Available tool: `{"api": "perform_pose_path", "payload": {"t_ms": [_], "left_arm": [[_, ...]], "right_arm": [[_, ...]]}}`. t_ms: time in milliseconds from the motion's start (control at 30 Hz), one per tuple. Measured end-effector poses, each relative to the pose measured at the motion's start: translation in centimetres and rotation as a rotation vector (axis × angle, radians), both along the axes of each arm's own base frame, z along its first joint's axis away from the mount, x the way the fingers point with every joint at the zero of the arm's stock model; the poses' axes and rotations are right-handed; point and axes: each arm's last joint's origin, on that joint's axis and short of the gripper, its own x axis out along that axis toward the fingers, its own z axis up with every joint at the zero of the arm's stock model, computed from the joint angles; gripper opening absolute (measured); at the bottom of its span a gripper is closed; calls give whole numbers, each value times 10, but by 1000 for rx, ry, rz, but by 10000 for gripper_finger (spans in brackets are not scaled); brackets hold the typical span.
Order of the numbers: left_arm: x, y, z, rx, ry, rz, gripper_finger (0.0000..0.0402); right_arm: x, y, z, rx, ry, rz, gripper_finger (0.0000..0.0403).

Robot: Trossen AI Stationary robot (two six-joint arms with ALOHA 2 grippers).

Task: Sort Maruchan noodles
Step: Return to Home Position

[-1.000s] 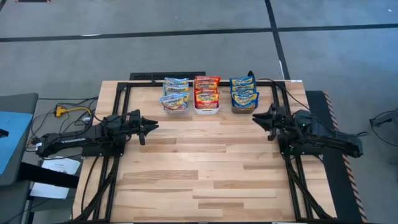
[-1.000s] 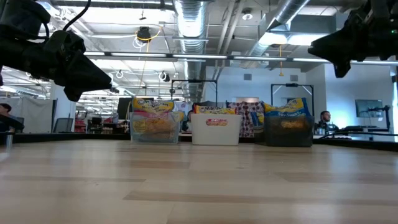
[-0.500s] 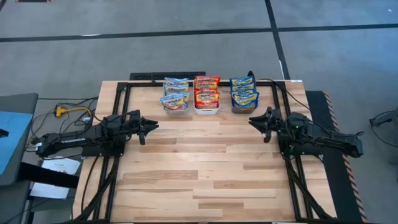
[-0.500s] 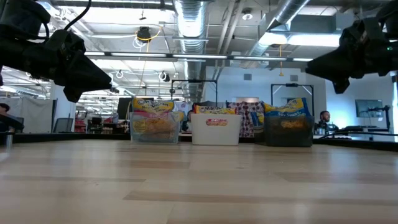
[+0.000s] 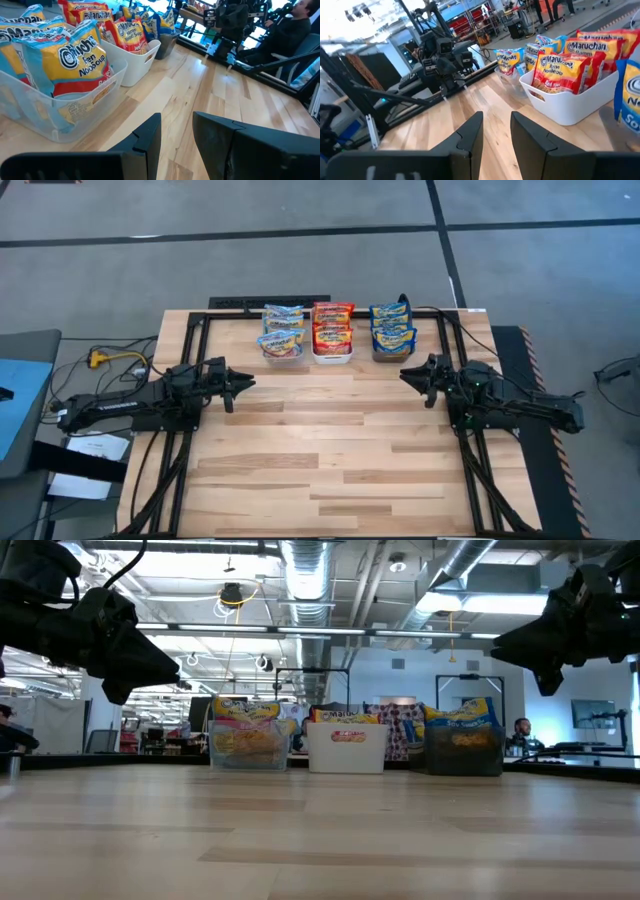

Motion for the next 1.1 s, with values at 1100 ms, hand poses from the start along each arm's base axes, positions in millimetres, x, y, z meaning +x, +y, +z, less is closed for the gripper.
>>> {"api": "perform_pose_path", "payload": {"t_ms": [1100], "left_arm": [[0, 0, 0, 0, 0, 0, 100]], "right_arm": [[0, 0, -1, 30, -2, 1, 123]]}}
